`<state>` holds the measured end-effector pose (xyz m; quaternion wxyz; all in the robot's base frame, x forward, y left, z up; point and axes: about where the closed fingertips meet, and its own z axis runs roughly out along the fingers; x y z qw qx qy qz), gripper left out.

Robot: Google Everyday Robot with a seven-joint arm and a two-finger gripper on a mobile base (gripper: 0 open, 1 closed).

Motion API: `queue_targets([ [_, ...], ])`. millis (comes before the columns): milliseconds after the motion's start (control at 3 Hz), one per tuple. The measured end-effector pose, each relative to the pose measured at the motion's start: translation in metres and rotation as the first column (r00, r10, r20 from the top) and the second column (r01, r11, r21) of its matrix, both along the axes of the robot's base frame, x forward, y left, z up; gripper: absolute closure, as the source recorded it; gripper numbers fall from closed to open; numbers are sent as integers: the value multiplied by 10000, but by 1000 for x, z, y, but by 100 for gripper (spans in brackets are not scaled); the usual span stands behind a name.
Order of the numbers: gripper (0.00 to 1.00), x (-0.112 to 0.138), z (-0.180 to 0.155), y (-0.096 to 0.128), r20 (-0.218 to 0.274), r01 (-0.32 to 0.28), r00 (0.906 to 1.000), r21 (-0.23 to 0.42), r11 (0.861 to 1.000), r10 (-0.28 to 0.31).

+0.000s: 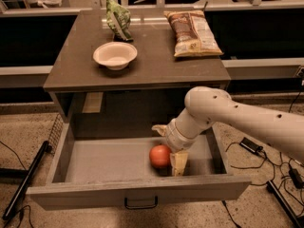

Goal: Place apple into top drawer

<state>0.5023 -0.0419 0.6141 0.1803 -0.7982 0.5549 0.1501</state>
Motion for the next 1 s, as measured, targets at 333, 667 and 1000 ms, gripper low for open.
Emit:
queue_targets([
  [333,0,-3,14,-1,244,-71,9997,432,9990,61],
  [667,0,-11,49,-9,615,198,9978,799,9966,-247],
  [1000,0,-25,103,-29,1228,402,9906,1564,9869,-598],
])
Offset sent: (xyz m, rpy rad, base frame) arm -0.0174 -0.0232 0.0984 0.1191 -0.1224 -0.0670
